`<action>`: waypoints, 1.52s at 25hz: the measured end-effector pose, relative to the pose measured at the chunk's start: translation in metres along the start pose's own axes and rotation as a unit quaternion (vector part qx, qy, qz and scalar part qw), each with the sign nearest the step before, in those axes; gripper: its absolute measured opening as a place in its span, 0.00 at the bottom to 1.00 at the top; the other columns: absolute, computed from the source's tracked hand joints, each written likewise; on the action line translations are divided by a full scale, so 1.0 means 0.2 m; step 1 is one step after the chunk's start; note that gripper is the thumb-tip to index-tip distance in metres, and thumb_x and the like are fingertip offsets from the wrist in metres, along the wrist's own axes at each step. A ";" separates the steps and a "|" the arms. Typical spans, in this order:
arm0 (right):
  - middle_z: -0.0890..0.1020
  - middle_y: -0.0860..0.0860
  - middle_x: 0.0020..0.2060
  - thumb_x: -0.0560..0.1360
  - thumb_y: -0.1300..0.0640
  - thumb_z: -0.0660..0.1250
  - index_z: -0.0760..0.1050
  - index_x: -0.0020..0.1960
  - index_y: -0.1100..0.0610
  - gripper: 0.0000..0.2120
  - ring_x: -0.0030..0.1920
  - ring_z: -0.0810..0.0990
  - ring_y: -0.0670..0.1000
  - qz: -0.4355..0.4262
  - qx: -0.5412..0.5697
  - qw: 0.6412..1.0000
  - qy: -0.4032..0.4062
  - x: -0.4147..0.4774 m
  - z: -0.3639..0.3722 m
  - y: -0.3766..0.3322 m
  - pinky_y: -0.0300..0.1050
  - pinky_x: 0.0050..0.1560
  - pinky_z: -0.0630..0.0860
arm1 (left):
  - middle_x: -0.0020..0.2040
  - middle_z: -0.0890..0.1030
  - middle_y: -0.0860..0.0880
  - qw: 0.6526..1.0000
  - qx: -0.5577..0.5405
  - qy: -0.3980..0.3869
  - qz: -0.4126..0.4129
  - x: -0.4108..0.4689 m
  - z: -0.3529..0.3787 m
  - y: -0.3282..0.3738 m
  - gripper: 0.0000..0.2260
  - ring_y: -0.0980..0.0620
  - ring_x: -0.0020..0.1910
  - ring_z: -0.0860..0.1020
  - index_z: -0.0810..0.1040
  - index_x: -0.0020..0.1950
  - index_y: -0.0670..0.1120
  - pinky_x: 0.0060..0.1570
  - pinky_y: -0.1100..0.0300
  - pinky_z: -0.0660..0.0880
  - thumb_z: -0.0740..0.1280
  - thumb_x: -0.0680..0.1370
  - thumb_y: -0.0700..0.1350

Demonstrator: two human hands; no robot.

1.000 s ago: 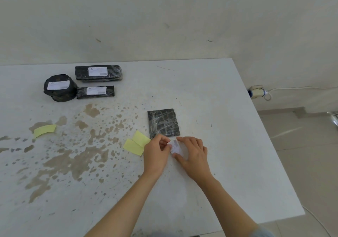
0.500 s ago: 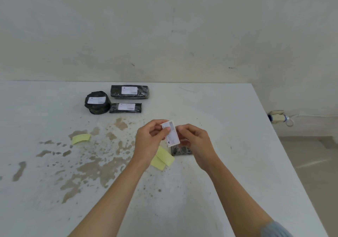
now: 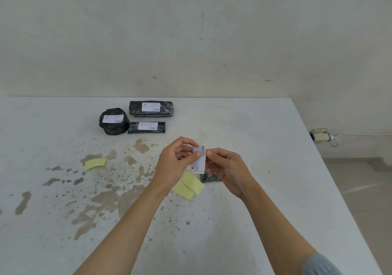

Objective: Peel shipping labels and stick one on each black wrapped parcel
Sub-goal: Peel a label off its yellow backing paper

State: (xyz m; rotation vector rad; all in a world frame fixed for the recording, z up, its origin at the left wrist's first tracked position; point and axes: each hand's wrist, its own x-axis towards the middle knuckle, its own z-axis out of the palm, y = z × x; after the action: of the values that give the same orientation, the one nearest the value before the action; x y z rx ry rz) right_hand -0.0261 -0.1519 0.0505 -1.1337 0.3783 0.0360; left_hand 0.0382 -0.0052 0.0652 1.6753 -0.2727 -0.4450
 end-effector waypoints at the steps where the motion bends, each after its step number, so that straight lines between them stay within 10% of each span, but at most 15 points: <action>1: 0.84 0.55 0.36 0.76 0.64 0.64 0.81 0.46 0.64 0.08 0.34 0.81 0.49 -0.002 -0.001 1.000 0.001 0.00 -0.01 0.00 0.38 0.36 0.78 | 0.38 0.81 0.50 1.000 0.001 -0.002 0.001 0.00 0.01 -0.01 0.07 0.57 0.37 0.80 0.79 0.48 0.44 0.40 0.63 0.78 0.72 0.72 0.37; 38: 0.84 0.61 0.40 0.76 0.64 0.65 0.79 0.50 0.70 0.10 0.38 0.82 0.54 -0.066 -0.054 0.996 0.016 -0.08 -0.03 -0.01 0.41 0.40 0.79 | 0.43 0.84 0.50 0.999 0.028 0.020 0.032 -0.05 0.07 0.00 0.05 0.57 0.36 0.79 0.82 0.46 0.48 0.41 0.61 0.78 0.72 0.72 0.40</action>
State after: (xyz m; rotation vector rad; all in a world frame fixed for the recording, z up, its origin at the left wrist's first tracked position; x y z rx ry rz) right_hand -0.0419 -0.1565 0.0557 -1.2650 0.3327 -0.0780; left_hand 0.0226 -0.0127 0.0651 1.7237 -0.3103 -0.3582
